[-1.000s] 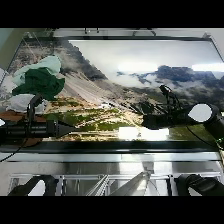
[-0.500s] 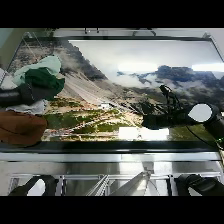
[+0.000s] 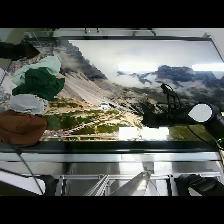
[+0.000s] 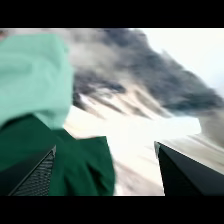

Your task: Fold the shirts.

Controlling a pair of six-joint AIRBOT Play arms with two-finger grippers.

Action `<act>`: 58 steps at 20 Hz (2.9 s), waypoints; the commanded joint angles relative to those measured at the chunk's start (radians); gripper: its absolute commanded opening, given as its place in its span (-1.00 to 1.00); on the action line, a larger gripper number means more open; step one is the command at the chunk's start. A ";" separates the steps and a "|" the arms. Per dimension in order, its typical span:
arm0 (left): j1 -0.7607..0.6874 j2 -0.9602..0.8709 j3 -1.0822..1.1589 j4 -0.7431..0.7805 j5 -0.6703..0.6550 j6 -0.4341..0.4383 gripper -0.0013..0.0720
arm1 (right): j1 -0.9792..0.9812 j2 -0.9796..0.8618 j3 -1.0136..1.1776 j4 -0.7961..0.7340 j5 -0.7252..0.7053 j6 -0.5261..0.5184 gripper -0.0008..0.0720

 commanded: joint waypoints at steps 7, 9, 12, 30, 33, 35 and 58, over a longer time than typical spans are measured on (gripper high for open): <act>-0.140 -0.367 0.020 0.459 0.521 -0.067 0.66 | 0.001 -0.001 0.000 0.012 -0.019 0.000 -0.90; -0.138 -0.419 0.093 0.459 0.462 -0.067 0.66 | 0.001 -0.001 0.000 0.024 -0.019 0.000 -0.90; -0.139 -0.415 0.087 0.459 0.471 -0.066 -0.34 | 0.001 -0.001 0.000 0.027 -0.020 0.000 -0.90; -0.324 0.280 0.063 -0.337 -0.089 0.123 -0.90 | 0.001 -0.001 0.000 0.026 -0.019 0.000 -0.90; -0.346 0.278 0.023 -0.338 -0.224 0.042 -0.90 | 0.001 -0.001 0.000 0.027 -0.018 0.000 -0.90; -0.351 0.278 -0.050 -0.337 -0.283 0.026 -0.83 | 0.001 0.000 0.000 0.027 0.000 0.000 -0.90; -0.001 -0.089 -0.352 0.145 0.157 -0.244 -0.96 | -0.002 -0.001 0.000 0.027 -0.026 0.012 -0.89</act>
